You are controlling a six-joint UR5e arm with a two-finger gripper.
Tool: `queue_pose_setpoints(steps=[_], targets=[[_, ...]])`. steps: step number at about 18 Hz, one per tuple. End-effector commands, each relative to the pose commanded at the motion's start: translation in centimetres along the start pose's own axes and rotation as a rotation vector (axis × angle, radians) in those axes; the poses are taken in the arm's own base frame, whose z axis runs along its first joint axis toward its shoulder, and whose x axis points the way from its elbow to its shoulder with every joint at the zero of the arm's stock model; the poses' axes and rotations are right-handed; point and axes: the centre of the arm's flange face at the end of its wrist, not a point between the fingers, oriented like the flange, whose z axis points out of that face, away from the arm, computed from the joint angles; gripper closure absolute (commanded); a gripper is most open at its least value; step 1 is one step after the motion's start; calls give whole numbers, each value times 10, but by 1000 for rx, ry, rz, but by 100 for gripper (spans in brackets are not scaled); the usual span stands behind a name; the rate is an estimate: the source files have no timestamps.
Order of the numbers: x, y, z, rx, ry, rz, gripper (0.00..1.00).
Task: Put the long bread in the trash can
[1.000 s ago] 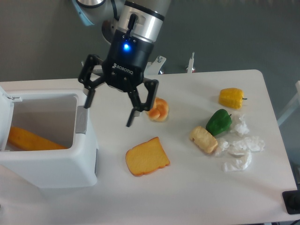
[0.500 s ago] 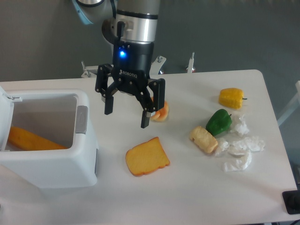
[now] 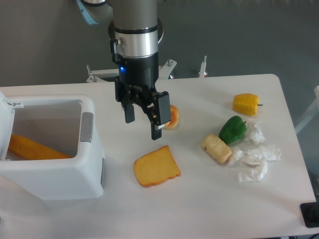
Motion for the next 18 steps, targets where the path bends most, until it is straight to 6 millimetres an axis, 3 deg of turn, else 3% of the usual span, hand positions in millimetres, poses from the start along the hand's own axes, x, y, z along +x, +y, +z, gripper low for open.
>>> queue_pose_setpoints(steps=[5,18], targets=[[3,6,4,-49,33,176,0],[3,6,5,-53,33,133,0]])
